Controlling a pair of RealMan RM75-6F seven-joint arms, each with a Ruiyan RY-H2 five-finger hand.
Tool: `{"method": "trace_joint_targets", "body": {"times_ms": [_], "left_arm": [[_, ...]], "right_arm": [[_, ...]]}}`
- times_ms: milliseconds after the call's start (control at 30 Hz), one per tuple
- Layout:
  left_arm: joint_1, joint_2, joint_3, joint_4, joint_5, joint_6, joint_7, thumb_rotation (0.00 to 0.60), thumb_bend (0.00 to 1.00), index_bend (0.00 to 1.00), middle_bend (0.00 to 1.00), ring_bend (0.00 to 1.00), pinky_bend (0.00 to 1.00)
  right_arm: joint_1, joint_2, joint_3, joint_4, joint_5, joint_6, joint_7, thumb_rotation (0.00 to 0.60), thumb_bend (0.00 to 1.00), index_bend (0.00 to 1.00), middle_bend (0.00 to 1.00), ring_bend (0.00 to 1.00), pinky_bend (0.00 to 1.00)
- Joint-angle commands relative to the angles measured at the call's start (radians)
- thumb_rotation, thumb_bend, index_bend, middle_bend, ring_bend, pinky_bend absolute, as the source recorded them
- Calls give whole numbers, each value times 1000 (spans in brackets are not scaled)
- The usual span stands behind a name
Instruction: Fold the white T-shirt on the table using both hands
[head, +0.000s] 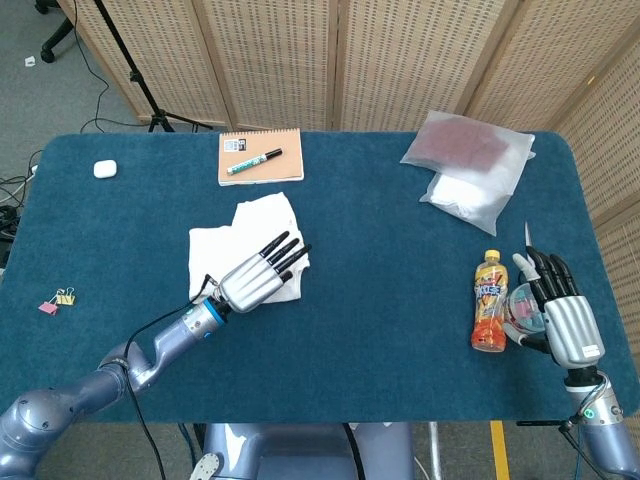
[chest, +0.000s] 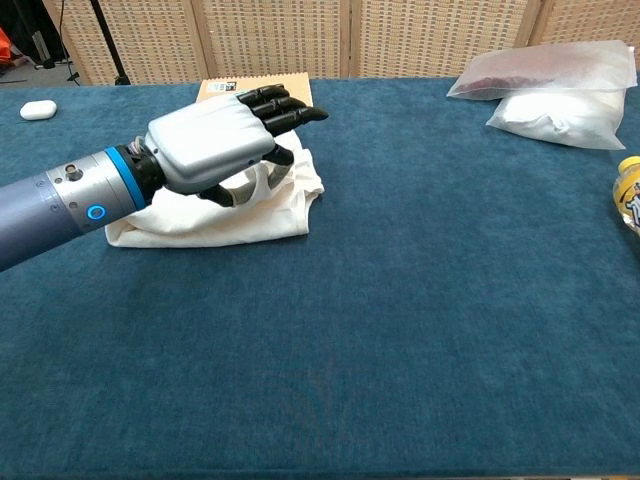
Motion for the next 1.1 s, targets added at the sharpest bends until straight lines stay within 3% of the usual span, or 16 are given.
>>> {"method": "trace_joint_targets", "body": {"times_ms": [33, 133, 200, 300, 500, 667, 900, 1100], "left_arm": [[-9, -26, 3, 28, -1, -12, 6, 600, 450, 690, 0, 0, 0], [-12, -51, -7, 47, -20, -33, 8, 600, 396, 468, 0, 0, 0], [-14, -68, -11, 59, -29, -42, 1, 600, 324, 222, 0, 0, 0], [-14, -87, -16, 72, -40, -45, -16, 600, 209, 9, 0, 0, 0], [-5, -134, -65, 92, -84, 8, -103, 600, 35, 0, 0, 0, 0], [5, -99, -109, 15, -114, 72, -169, 600, 1, 0, 0, 0, 0], [93, 113, -163, -343, -192, 136, -115, 600, 0, 0, 0, 0, 0], [259, 362, -138, -699, -311, 175, 1, 600, 0, 0, 0, 0, 0]], "right_arm": [[0, 1, 1, 0, 1, 0, 1, 600, 0, 0, 0, 0, 0], [0, 1, 0, 0, 2, -1, 2, 600, 0, 0, 0, 0, 0], [0, 1, 0, 1, 2, -3, 3, 600, 0, 0, 0, 0, 0], [1, 1, 0, 1, 2, -4, 3, 600, 0, 0, 0, 0, 0], [-1, 3, 0, 1, 1, -1, 4, 600, 0, 0, 0, 0, 0], [-2, 6, -2, -5, -4, 4, 4, 600, 0, 0, 0, 0, 0], [-6, 12, -5, -18, -17, 19, -4, 600, 0, 0, 0, 0, 0], [-15, 5, 8, -14, -15, 47, -64, 600, 0, 0, 0, 0, 0]]}}
